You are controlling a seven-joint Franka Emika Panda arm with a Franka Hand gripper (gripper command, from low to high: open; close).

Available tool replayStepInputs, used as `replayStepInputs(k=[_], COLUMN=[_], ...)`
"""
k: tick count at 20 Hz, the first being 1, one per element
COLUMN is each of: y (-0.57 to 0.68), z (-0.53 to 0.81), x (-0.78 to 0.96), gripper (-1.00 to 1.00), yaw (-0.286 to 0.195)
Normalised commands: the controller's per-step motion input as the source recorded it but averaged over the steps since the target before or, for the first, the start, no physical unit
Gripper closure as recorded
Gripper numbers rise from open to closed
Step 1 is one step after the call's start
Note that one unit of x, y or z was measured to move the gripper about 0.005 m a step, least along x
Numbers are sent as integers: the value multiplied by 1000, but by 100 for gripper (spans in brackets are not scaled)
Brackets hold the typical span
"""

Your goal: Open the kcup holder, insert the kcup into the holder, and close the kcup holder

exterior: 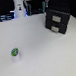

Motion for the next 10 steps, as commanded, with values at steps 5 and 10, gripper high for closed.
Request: replayStepInputs(k=[5,10], y=[618,650], z=[0,0], x=[-240,-226], gripper=[-100,-100], yaw=[-222,-218])
